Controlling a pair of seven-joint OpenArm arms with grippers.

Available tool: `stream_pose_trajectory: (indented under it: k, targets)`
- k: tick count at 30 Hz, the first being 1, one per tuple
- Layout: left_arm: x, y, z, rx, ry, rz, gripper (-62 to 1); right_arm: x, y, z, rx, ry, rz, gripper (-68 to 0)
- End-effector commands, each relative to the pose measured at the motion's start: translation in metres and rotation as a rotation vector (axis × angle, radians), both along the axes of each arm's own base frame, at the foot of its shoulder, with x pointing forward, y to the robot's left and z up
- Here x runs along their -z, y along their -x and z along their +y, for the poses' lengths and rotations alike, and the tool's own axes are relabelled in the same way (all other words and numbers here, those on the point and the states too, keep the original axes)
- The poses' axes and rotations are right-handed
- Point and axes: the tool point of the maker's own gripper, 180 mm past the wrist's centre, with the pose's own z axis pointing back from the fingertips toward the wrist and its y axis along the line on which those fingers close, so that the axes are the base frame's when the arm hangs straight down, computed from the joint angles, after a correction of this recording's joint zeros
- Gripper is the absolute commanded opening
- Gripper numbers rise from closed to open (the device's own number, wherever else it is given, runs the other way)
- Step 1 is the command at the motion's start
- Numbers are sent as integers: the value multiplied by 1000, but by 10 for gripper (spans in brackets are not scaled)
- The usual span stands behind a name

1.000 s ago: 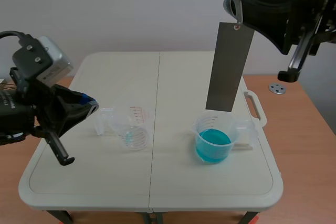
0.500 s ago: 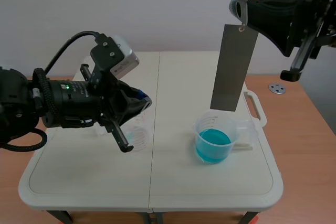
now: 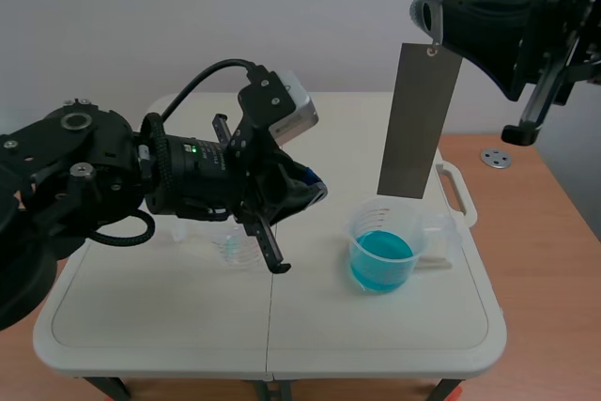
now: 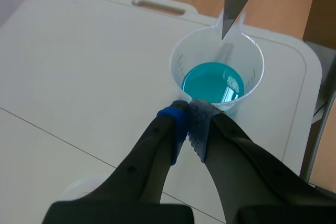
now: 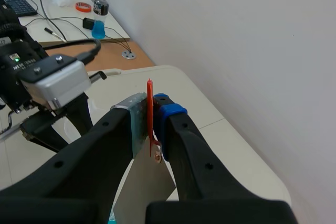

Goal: Hold the metal plate by the orange handle, dip it into the blue solution, take it out and point at it, then put the plate back in the beaker on the left.
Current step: 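Point at the plate with the left hand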

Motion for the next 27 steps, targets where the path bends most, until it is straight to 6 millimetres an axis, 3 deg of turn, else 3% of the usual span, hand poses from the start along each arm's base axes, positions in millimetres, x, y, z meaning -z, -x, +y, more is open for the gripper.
stream_pose_trajectory:
  k: [1, 8, 27]
  targets:
    - [-7, -3, -8, 5, 33, -7, -588, -13, -1, -1, -2, -23, -36, -662]
    - [-13, -10, -19, 6, 61, -10, -588, -13, -1, -1, -2, -23, -36, -662]
    - [-13, -11, -19, 6, 53, -12, -588, -13, -1, -1, -2, -23, -36, -662]
